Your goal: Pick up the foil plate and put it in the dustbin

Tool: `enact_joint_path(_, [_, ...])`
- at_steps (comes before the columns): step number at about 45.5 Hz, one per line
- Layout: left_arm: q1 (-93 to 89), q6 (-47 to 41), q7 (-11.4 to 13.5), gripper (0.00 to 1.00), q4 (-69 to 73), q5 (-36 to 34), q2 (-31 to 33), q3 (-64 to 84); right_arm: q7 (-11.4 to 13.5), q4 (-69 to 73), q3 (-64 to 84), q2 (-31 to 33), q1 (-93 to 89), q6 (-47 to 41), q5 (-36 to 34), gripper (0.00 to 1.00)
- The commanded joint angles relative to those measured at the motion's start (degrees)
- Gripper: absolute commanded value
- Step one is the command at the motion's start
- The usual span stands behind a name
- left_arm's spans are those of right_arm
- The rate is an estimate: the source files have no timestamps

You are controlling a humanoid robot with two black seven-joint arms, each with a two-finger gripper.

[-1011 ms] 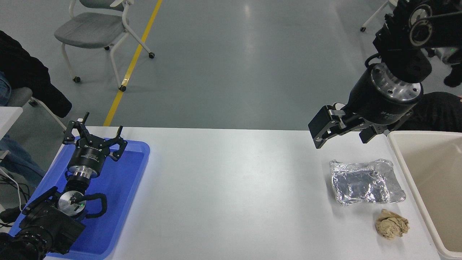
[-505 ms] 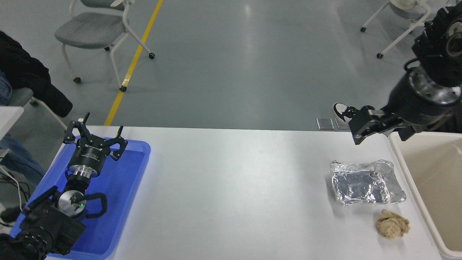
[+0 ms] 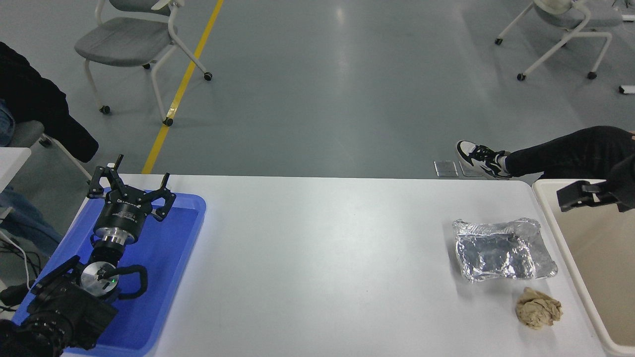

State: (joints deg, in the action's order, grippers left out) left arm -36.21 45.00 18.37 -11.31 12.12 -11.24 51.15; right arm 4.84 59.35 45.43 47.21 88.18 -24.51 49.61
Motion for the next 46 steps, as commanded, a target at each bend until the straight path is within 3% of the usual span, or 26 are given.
enact_joint_path(1, [0.0,0.0,0.0,1.0,-0.03,0.0,-0.01,0.0,-0.01,-12.05,-11.76,-3.7,-17.5,4.55,4.0,1.0])
enact_joint_path(12, [0.0,0.0,0.0,1.0,-0.03,0.0,-0.01,0.0,-0.09,-17.59,-16.51,-9.42,-26.39,12.55,3.91,1.0])
enact_joint_path(32, [0.0,0.0,0.0,1.0,-0.03,0.0,0.08,0.0,-0.44,-26.47,-23.36,-16.45,-37.46,16.6,3.91,1.0])
enact_joint_path(46, [0.0,0.0,0.0,1.0,0.14,0.0,0.08,0.0,-0.53,-32.01,-30.22,-20.14,-41.33,16.78,3.91,0.9])
